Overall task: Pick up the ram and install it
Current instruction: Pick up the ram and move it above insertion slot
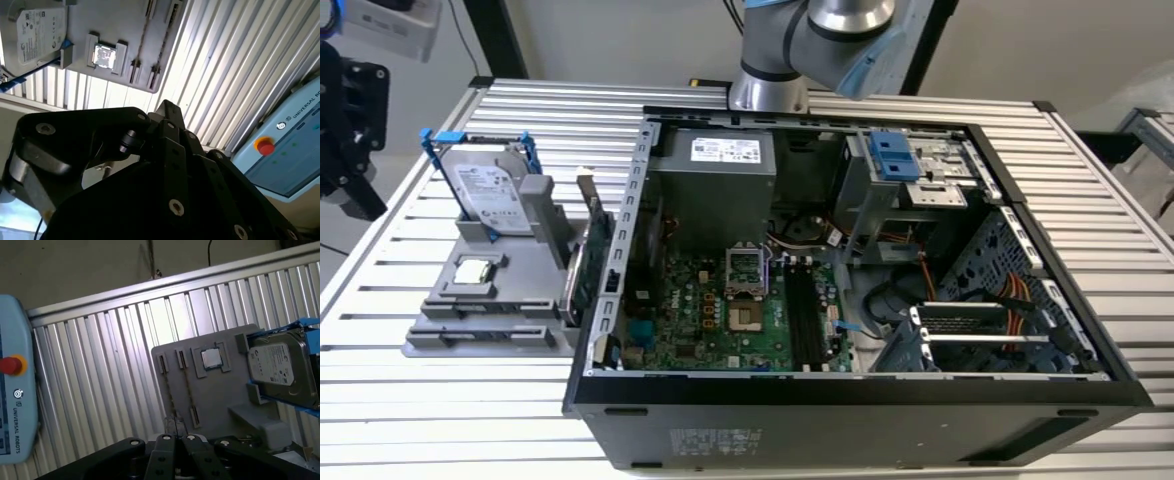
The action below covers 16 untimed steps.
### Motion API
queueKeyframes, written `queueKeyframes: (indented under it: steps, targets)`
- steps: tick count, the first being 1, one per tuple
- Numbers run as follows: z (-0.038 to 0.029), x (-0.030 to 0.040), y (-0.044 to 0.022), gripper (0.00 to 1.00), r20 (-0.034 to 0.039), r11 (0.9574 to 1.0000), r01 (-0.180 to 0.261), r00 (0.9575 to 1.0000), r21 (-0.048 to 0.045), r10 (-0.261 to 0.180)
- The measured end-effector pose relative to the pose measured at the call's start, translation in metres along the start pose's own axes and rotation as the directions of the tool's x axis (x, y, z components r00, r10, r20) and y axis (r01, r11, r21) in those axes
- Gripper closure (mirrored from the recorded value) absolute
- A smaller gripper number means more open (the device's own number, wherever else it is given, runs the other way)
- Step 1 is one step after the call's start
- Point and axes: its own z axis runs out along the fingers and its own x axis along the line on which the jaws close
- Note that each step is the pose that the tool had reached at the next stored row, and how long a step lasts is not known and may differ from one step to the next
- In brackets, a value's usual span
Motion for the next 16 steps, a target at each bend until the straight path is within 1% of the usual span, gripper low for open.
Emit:
queueKeyframes:
  steps: [2,6,7,8,11,14,16]
  targets:
    - [-0.0001,0.0,0.0001,1.0,0.001,0.9998,0.02,0.9998,-0.0001,-0.02]
    - [0.0,0.0,0.0001,1.0,0.0128,0.9977,0.068,0.9976,0.0037,-0.068]
    - [0.0,0.0,0.0,1.0,0.0148,0.9966,0.082,0.9965,0.0049,-0.082]
    - [0.0,-0.0001,0.0,1.0,0.0154,0.9954,0.096,0.9952,0.0053,-0.096]
    - [-0.0001,0.0,0.0,1.0,0.016,0.9897,0.143,0.9896,0.0077,-0.143]
    - [0.0,0.0,0.0001,1.0,0.0215,0.9829,0.184,0.9827,0.0154,-0.184]
    - [-0.0001,0.0,0.0,1.0,0.0236,0.9777,0.209,0.9776,0.0193,-0.209]
